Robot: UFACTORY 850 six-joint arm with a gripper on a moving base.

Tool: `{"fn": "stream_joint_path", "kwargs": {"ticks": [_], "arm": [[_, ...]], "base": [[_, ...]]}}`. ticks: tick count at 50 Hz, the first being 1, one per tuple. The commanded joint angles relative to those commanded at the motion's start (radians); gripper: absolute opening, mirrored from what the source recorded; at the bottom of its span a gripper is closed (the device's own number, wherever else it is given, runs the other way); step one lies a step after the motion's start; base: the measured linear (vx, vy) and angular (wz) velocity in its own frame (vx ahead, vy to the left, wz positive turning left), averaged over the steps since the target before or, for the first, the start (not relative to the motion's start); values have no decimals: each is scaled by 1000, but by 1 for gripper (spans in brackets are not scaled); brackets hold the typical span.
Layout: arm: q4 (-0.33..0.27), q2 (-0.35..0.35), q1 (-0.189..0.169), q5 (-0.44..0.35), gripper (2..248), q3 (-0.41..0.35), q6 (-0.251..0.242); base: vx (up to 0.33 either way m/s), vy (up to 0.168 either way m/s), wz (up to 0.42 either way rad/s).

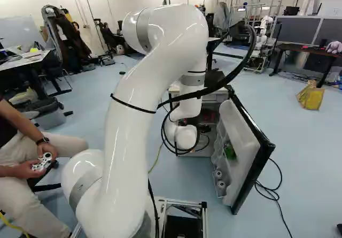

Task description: Grab a drink from the fridge

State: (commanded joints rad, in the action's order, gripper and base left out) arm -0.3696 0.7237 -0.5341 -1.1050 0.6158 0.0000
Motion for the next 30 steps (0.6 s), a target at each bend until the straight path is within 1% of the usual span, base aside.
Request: {"fn": "stream_joint_path", "kwargs": {"ticks": [30], "arm": [[-7,110,1,-10,247,62,0]], "base": [[0,0,0]]}}
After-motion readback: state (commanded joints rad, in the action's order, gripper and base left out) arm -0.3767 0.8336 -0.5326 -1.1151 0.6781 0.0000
